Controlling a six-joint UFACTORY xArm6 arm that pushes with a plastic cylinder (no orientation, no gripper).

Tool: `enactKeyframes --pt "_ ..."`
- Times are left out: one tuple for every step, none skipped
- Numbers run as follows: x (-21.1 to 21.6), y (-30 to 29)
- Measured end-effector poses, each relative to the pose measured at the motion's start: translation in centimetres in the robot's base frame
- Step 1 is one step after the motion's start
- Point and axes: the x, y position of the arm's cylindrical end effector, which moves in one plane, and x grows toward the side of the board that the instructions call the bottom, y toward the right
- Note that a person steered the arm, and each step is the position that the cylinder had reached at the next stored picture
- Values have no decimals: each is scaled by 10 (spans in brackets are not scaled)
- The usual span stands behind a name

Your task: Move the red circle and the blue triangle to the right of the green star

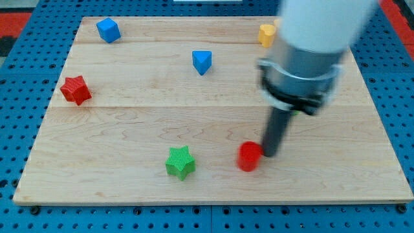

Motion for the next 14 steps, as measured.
enactKeyframes --pt "-79 5" --pt "-103 -108" --pt "-165 -172" --pt "-210 -162" --pt "-206 -73" --pt "-193 -31" --pt "-165 -9" --pt "-112 -3" --pt "-78 8" --pt "-103 -16" --pt "-87 27" --pt "-17 45" --pt "12 69" --pt "-25 28"
